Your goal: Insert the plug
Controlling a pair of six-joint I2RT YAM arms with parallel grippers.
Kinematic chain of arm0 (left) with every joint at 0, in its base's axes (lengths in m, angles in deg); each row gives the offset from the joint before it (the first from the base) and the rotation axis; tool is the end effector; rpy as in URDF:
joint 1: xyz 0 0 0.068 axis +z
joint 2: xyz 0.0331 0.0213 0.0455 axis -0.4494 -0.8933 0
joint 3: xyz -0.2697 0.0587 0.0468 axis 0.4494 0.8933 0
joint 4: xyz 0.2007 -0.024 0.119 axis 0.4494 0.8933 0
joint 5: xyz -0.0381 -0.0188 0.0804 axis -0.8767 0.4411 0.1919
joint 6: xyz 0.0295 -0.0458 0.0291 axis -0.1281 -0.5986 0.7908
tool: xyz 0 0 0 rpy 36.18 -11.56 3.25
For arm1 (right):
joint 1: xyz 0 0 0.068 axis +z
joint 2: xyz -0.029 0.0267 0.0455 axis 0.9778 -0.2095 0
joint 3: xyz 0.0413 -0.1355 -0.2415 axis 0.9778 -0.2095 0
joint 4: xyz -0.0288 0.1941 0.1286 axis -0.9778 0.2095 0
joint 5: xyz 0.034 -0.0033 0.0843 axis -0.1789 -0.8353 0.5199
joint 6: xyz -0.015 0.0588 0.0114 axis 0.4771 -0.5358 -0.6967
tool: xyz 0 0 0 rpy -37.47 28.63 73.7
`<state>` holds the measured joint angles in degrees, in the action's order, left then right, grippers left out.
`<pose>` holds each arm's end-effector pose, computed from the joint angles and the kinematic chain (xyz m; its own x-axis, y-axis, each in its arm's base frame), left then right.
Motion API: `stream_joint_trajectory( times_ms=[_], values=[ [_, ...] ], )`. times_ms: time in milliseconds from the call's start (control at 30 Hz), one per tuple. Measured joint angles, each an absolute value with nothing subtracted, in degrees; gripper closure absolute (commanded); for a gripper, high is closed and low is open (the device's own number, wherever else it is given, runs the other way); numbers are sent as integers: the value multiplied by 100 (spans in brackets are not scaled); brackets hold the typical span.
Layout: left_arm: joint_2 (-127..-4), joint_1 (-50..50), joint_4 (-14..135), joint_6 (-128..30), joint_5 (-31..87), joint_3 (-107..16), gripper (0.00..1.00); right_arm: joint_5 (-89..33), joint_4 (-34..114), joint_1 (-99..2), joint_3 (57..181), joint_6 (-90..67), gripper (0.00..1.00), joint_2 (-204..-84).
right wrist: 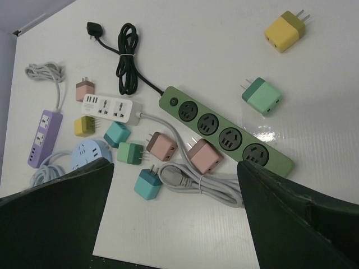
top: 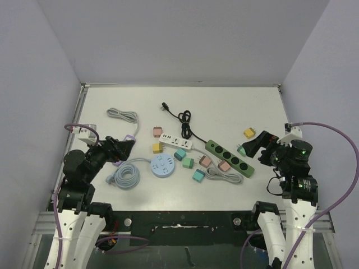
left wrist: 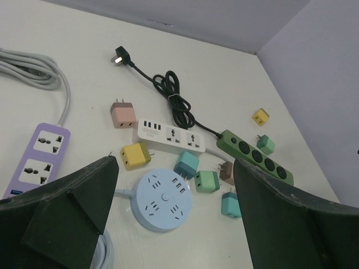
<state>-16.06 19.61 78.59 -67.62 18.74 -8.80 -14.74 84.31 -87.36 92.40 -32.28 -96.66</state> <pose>0.0948 -0.0261 0.3122 -0.3124 -0.4449 -0.8393 0.2986 0.7928 -0.5313 0.0908 0.0016 0.3205 -0.5037 0.5257 -0.6855 0.0983 0.8233 0.5590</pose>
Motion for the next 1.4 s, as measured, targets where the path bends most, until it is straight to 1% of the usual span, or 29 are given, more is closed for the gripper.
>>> stream_joint_trajectory(
  times_ms=[167,300,433,600,700,833,967,1167,1400],
  values=[
    [-1750,1959,7898,-7003,2092,-856,20,-1373,8114,-8734,8956,-3272,14,-10070],
    [-1958,1959,7929,-7175,2136,-766,24,-1345,7823,-8546,8720,-3409,17,-10575],
    [-2384,1955,7995,-7283,1994,-620,30,-1817,7611,-7471,8545,-3672,19,-10977],
    [-2812,1955,8014,-7433,1782,-532,31,-2785,7229,-5849,8547,-4006,25,-11733],
    [-2917,1955,7971,-7584,1718,-512,31,-3386,7026,-4909,8596,-4194,27,-12433],
    [-2996,1948,7842,-7731,1683,-480,31,-4226,6982,-3762,8853,-4535,26,-13344],
    [-3075,1922,7695,-7840,1694,-390,31,-5109,7100,-2715,9142,-5160,27,-13963],
    [-3116,1918,7525,-7921,1703,-314,31,-6118,7653,-1978,9625,-6731,28,-14708],
    [-3110,1913,7509,-7921,1771,-298,31,-6540,8068,-1668,9859,-7955,32,-15349]
  ],
)
